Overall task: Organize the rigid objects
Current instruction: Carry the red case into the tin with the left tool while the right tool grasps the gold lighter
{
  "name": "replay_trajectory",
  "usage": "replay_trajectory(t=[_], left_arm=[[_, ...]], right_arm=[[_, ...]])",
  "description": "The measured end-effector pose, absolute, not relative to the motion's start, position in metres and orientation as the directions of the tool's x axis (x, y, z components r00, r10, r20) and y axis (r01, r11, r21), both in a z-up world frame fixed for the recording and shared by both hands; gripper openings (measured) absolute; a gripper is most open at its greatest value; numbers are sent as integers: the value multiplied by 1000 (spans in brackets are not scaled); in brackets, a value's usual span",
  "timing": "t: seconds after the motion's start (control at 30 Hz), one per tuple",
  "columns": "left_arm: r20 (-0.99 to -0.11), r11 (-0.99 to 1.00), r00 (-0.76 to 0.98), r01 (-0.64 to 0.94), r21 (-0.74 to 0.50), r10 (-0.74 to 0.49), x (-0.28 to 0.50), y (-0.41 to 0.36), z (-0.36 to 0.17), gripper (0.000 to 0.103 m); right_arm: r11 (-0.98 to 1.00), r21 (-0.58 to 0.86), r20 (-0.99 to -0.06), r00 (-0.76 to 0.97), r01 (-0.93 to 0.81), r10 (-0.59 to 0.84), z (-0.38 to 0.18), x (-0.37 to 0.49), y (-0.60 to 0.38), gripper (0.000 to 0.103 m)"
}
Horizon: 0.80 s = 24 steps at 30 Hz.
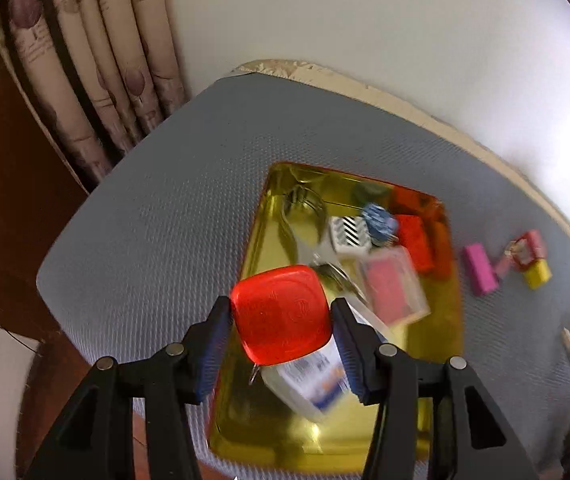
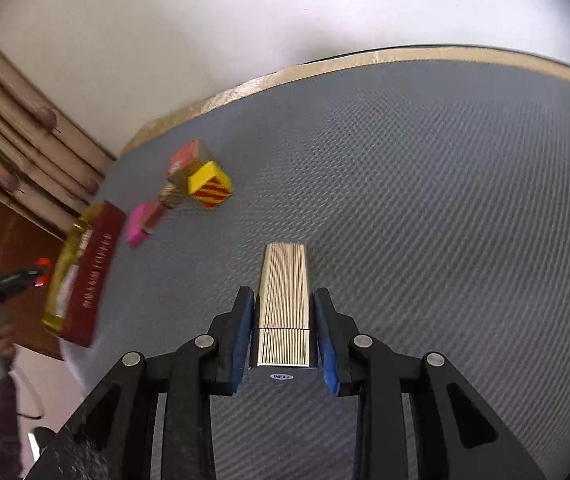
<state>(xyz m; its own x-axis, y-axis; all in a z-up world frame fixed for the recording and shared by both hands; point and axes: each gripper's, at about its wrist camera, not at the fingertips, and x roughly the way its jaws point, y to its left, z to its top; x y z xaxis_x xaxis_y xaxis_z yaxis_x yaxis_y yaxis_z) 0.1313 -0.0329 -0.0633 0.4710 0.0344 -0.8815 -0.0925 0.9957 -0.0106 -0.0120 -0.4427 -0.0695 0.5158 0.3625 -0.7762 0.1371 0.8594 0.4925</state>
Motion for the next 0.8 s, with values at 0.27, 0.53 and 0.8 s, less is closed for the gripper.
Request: replay_trajectory(t=[0.27, 0.53, 0.8], left_arm=[[-891, 998, 449, -46, 49, 65, 166, -31, -88, 52], [-857, 995, 508, -15, 99, 93, 155, -33, -73, 52], [-769, 986, 638, -149, -68, 43, 75, 8, -25, 52]], right_arm=[[833, 546, -736, 523, 85, 429, -53, -8, -398, 28], [784, 618, -666, 496, -52, 558, -22, 20, -320, 28], [709, 688, -604, 421, -154, 677, 0, 72, -213, 28]])
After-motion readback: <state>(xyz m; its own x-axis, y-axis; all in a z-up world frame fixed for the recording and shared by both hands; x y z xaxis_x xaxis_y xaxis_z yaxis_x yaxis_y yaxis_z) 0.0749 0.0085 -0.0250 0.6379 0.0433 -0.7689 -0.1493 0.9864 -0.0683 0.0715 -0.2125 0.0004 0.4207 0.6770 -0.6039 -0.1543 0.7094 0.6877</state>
